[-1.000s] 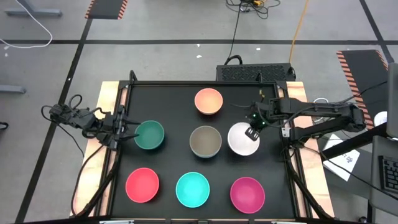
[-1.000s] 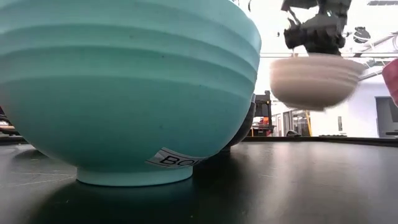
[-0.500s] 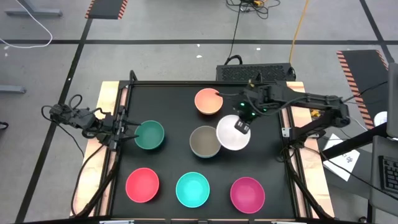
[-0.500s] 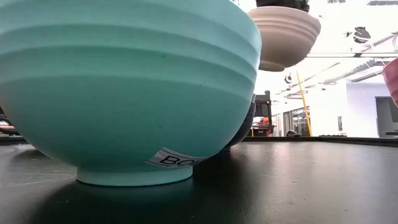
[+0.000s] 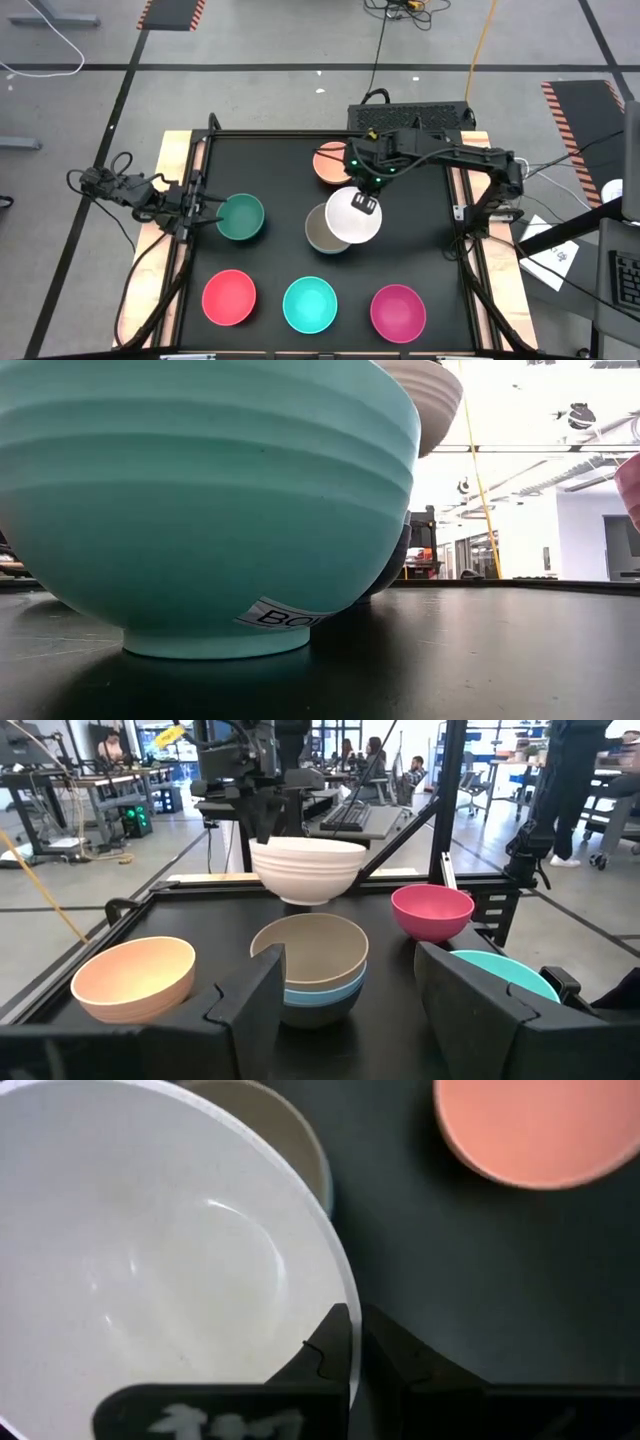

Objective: Nest bowls inside each other
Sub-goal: Stack the white bowl on the gray bowl

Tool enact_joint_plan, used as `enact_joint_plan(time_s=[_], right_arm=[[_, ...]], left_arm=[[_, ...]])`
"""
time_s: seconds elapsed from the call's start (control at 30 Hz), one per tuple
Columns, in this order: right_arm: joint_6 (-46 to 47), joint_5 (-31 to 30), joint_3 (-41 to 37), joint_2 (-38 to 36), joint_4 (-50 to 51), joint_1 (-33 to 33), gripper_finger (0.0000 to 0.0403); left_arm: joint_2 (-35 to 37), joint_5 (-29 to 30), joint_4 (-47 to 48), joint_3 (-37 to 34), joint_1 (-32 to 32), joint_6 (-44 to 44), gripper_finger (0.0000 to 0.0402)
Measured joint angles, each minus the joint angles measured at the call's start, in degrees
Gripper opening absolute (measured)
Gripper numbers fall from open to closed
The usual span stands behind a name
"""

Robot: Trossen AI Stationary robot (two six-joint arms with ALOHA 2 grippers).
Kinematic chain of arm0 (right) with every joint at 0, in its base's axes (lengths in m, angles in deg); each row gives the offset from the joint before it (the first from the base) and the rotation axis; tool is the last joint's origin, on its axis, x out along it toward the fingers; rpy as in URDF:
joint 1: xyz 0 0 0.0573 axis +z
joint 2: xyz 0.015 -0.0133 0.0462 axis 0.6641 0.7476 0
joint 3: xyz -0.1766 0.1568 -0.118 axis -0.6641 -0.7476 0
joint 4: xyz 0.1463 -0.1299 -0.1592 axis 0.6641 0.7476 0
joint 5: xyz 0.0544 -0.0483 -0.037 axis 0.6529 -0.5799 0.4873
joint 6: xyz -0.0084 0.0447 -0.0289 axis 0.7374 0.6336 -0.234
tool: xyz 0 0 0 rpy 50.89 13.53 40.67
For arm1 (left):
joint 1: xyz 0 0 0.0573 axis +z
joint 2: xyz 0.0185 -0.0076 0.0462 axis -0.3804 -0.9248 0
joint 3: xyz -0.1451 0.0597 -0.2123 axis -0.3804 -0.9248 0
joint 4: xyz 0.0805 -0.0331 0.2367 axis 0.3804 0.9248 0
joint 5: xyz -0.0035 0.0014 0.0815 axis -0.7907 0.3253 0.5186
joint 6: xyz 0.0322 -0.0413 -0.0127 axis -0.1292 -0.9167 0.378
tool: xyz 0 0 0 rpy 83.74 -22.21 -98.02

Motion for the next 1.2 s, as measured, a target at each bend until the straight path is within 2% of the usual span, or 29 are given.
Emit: enact_joint_plan(time_s=[0.27, 0.57, 0.8, 1.0, 1.2], right_arm=[[-2.9, 2.0, 7.0, 6.8, 0.8, -0.4, 0.0000], [-3.3, 3.1, 7.4, 11.2, 2.1, -0.8, 0.0000], [-3.8, 3.4, 7.4, 11.1, -1.1, -0.9, 0.0000], [-4.3, 7.6, 7.5, 12.6, -2.8, -1.8, 0.0000], [-5.0, 7.9, 7.4, 16.2, -1.9, -1.9, 0.0000]], left_arm=[[0.0, -0.2, 0.0, 0.0, 0.0, -0.1, 0.0225], [0.0, -1.7, 0.0, 0.0, 0.0, -0.2, 0.0225], [0.0, -2.5, -0.3, 0.0, 0.0, -0.1, 0.0225], [0.0, -2.7, -0.5, 0.0, 0.0, 0.0, 0.0225], [0.0, -3.1, -0.5, 0.0, 0.0, -0.1, 0.0225]])
